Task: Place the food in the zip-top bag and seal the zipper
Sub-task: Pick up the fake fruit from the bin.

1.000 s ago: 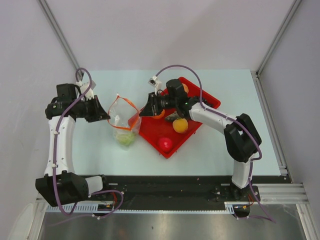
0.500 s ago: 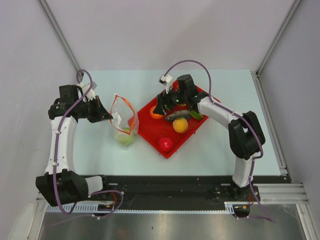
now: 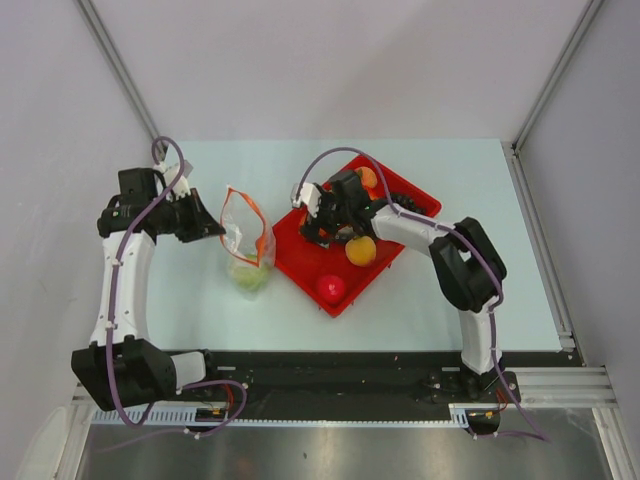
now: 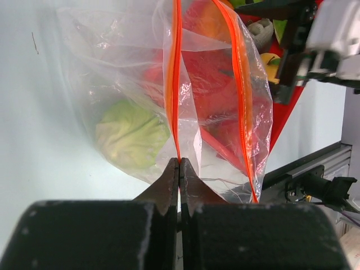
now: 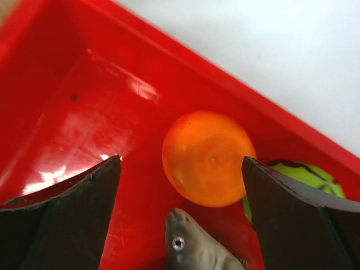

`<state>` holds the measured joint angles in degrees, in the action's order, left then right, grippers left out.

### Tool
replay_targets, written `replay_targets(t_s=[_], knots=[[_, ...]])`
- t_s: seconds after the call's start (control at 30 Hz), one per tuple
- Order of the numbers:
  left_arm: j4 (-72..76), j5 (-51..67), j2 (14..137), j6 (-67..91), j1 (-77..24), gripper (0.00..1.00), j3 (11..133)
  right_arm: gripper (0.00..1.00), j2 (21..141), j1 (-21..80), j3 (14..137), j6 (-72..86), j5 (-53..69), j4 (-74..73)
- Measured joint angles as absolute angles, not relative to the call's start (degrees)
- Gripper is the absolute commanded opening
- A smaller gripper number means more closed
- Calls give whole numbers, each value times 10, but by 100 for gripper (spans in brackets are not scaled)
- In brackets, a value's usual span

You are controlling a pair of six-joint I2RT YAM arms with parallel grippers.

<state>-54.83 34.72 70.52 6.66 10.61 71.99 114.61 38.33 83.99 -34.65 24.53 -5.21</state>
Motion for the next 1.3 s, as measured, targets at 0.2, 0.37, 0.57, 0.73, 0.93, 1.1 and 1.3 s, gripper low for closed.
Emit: replay_targets(t_s=[0.2,0.37,0.57,0.73,0.93,1.1,1.3], knots=[[-543,347,709,67,106,0,719,95,1193,399,837,-383,202,-28],[-540,347,708,67,106,0,719,91,1206,401,837,-396,178,5],[-532,347,708,67,106,0,708,66,1232,401,837,-406,146,30],[-530,347,708,67,106,0,701,39,1236,400,837,-403,124,36],[-526,347,704,67,106,0,698,22,1198,399,832,-357,135,11],[-524,347,700,67,106,0,688,11,1085,394,831,-250,191,-21],[-519,347,700,67,99,0,687,7,986,384,874,-26,285,0]])
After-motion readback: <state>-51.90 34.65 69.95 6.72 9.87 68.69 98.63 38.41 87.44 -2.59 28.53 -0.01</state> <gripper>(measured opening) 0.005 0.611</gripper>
